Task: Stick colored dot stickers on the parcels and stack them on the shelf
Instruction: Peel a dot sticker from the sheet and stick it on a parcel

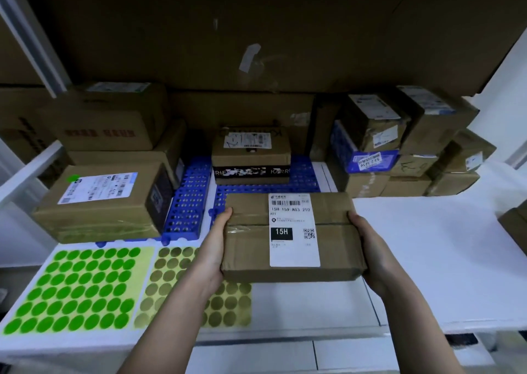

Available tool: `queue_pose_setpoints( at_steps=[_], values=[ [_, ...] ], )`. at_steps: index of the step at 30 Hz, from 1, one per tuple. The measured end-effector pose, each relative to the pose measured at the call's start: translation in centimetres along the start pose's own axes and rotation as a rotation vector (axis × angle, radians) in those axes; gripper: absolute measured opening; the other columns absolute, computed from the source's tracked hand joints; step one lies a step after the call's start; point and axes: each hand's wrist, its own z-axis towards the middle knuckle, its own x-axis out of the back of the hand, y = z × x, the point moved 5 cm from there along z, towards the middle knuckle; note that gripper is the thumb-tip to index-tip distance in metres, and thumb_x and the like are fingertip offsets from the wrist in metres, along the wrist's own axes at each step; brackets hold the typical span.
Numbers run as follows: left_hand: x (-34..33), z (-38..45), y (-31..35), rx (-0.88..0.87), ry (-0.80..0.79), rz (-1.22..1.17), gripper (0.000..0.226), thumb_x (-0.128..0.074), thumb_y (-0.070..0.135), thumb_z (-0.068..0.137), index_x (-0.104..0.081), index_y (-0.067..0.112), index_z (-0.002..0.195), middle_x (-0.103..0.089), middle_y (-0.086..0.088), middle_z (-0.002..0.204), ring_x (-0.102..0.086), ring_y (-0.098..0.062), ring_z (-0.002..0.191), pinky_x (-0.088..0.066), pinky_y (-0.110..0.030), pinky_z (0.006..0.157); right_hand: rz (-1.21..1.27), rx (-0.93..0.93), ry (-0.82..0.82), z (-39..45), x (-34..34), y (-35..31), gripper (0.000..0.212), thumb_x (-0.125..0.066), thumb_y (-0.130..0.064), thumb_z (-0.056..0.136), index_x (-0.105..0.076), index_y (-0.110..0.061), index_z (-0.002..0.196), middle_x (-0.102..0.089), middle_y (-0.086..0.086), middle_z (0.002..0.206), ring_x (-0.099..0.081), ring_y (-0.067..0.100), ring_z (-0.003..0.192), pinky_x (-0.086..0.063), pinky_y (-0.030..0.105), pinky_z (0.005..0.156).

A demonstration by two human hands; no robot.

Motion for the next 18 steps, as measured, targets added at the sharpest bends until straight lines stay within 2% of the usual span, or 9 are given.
queue_pose_setpoints(
  at_steps=[6, 11, 14, 18],
  values=[
    [-0.8, 0.1, -4.2, 0.097, 0.059, 0.039, 0.041, -0.047, 0.051, 0.091, -0.068, 0.016, 0.083, -0.071, -0.005, 0.061, -0.066, -0.022, 0.061, -0.048, -0.029, 0.058, -0.053, -0.077, 0.036, 0.4, 2.4, 2.4, 0.034, -0.046, -0.043, 0.096, -0.067, -0.017, 0.101, -0.074, 0.004, 0.081, -0.066, 0.022, 0.08, -0.048, 0.034, 0.067],
    [-1.6, 0.6, -6.0, 0.107, 0.094, 0.072, 0.036, -0.047, 0.046, 0.093, -0.067, 0.016, 0.091, -0.07, -0.008, 0.072, -0.066, -0.023, 0.067, -0.048, -0.028, 0.058, -0.131, -0.045, 0.055, 0.7, 3.9, 3.1, 0.04, -0.047, -0.049, 0.095, -0.062, -0.018, 0.115, -0.071, 0.008, 0.104, -0.067, 0.023, 0.09, -0.047, 0.031, 0.063],
    [-2.3, 0.6, -6.6, 0.14, 0.096, 0.077, 0.038, -0.048, 0.047, 0.094, -0.066, 0.014, 0.095, -0.069, -0.011, 0.08, -0.065, -0.024, 0.07, -0.049, -0.03, 0.06, -0.186, -0.012, 0.067, 1.1, 4.5, 3.2, 0.042, -0.046, -0.048, 0.096, -0.061, -0.016, 0.119, -0.07, 0.008, 0.106, -0.067, 0.023, 0.092, -0.047, 0.031, 0.065],
    [-2.8, 0.5, -7.0, 0.181, 0.088, 0.071, 0.039, -0.046, 0.047, 0.094, -0.065, 0.014, 0.086, -0.068, -0.011, 0.075, -0.064, -0.025, 0.069, -0.048, -0.031, 0.059, -0.234, 0.009, 0.065, 1.4, 4.7, 3.3, 0.041, -0.045, -0.045, 0.097, -0.06, -0.016, 0.12, -0.068, 0.006, 0.105, -0.065, 0.021, 0.091, -0.047, 0.03, 0.065]
  ],
)
